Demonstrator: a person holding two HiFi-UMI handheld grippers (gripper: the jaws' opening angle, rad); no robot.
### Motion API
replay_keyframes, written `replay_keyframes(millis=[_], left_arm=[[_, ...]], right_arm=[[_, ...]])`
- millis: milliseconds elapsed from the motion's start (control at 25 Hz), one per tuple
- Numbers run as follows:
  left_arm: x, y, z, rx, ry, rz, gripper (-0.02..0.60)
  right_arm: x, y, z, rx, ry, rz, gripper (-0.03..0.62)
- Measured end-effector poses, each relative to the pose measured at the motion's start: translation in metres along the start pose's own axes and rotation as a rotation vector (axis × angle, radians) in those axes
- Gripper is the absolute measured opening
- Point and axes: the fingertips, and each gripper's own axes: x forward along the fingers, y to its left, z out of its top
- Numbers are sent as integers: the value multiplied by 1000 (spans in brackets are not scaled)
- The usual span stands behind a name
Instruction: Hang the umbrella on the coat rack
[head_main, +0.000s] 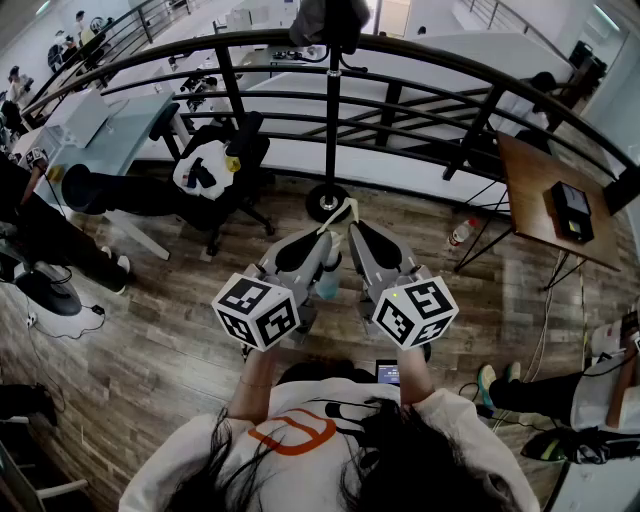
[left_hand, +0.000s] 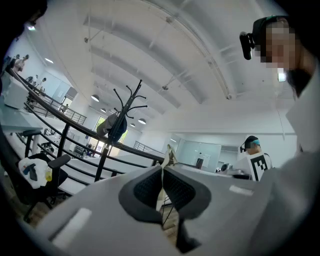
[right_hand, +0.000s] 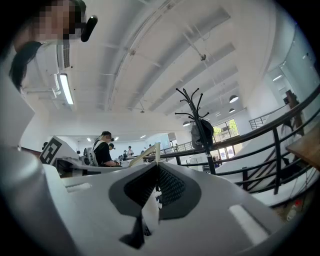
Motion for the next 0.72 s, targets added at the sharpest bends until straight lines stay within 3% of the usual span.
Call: replay_keyframes(millis=[720], left_arm=[[13,-17,2,11,-11,-2,0]], right_arm=[[-14,-11,8,16,-4,27,29]])
